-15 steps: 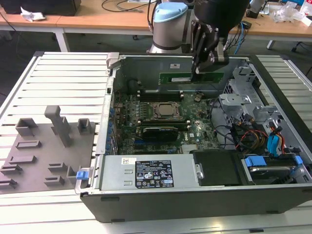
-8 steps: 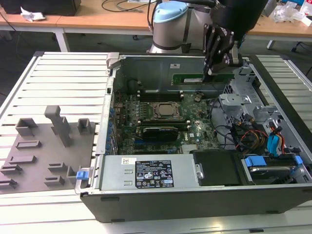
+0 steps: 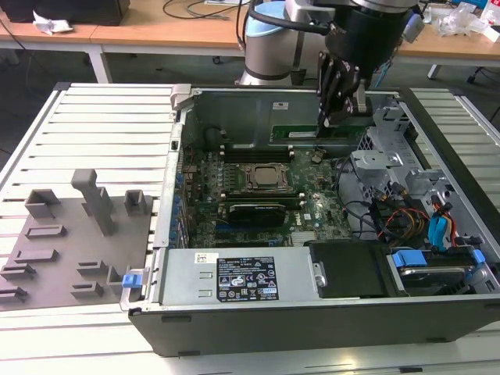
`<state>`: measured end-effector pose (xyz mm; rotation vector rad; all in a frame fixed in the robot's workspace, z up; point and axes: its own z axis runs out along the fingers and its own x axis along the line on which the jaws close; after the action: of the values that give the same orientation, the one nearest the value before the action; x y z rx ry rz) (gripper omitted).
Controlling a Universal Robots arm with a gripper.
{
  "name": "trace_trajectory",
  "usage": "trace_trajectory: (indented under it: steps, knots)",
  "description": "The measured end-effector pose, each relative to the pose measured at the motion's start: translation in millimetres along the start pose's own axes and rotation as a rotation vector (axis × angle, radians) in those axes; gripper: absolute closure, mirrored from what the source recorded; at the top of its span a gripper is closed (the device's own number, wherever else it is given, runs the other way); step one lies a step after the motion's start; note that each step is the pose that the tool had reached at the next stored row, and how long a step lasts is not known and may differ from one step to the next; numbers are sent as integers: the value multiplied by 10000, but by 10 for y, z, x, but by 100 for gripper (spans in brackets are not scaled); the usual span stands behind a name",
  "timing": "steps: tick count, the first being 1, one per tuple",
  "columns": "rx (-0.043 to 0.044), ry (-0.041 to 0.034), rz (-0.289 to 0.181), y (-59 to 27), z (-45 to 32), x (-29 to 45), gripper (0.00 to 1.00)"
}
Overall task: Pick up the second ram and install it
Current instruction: 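Pick up the second ram and move it above second insertion slot, then insert the second ram into the second slot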
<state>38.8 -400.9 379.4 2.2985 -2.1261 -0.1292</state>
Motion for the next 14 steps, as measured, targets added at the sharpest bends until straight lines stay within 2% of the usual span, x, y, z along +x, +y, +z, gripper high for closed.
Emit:
trace_trajectory:
  steps: [3, 6, 14]
  knots:
    - [0, 2, 13, -16, 118, -117, 86]
    - [1, -1, 27, -13, 214, -169, 86]
    - [0, 2, 27, -14, 218, -170, 86]
